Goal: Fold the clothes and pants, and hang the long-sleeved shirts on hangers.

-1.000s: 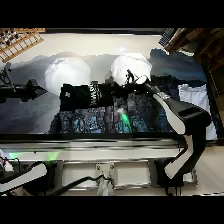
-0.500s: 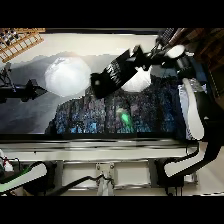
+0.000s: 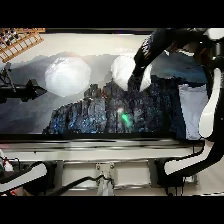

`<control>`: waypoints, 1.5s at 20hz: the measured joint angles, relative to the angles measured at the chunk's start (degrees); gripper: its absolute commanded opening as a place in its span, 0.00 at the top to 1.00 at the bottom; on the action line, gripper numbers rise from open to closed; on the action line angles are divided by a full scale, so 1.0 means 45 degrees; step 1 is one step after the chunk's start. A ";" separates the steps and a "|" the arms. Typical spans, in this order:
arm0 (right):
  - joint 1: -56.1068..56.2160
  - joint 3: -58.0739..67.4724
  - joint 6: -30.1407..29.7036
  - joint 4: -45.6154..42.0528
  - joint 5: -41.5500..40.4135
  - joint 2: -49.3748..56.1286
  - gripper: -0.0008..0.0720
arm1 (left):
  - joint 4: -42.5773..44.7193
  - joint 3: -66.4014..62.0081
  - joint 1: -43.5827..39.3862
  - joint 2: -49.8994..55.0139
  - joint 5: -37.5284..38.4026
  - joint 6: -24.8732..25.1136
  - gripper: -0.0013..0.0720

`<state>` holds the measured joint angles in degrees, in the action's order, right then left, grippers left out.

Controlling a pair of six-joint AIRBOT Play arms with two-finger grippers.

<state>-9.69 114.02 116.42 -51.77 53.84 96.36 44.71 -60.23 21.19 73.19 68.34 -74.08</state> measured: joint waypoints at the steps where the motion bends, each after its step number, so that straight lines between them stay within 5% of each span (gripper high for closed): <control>1: -0.0277 0.0068 0.0277 -0.0131 -0.0204 0.0000 0.96 | 0.0000 0.0000 0.0000 0.0000 0.0000 0.0000 0.96; 9: -0.1807 0.0233 0.3269 -0.2375 -0.0772 -0.0053 0.96 | -0.0034 0.0000 0.0000 0.0000 -0.0155 0.0000 0.96; 18: -0.1899 0.0073 0.7402 -0.7839 0.1413 -0.1073 0.96 | -0.0087 0.0000 0.0000 0.0000 -0.0262 0.0000 0.96; 25: -0.1870 -0.0457 0.8228 -1.1924 0.4823 -0.2312 0.96 | -0.0068 0.0000 0.0000 0.0000 -0.0287 0.0282 0.96; 30: -0.2399 -0.1855 0.8068 -1.3109 0.5994 -0.3619 0.96 | -0.0049 0.0000 0.0000 0.0000 -0.0291 0.0325 0.96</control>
<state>-20.49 105.67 152.73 -110.76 80.82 80.07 44.49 -60.23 21.19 73.19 67.02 -72.62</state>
